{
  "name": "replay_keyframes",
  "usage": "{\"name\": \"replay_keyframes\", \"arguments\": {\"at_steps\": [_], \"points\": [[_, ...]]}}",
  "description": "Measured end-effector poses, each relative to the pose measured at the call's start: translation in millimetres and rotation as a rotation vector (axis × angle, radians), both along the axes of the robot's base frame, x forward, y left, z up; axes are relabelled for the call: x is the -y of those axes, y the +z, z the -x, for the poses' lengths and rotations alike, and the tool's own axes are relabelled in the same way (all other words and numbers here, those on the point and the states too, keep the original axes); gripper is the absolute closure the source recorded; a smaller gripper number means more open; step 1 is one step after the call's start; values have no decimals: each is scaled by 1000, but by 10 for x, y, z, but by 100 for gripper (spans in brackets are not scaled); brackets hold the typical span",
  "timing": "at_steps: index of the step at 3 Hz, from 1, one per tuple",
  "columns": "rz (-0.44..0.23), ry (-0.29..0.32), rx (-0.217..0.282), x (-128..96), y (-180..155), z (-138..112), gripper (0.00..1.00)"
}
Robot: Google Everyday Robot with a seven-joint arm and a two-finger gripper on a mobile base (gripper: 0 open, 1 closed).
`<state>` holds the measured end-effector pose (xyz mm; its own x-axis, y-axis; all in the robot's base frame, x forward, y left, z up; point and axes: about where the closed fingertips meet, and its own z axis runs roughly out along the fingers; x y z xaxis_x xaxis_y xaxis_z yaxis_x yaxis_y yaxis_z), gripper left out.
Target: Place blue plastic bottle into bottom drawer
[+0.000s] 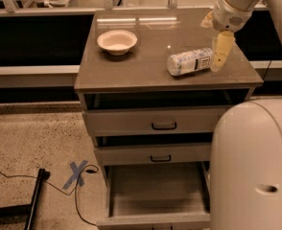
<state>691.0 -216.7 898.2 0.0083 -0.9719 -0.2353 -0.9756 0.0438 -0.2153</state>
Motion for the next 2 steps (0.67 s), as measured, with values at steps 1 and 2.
{"name": "replay_keyframes", "arguments": {"at_steps": [1,2], "points": [[-15,3,21,-10,-34,-145,0],[-5,13,13,-38,-137,-223,18]]}}
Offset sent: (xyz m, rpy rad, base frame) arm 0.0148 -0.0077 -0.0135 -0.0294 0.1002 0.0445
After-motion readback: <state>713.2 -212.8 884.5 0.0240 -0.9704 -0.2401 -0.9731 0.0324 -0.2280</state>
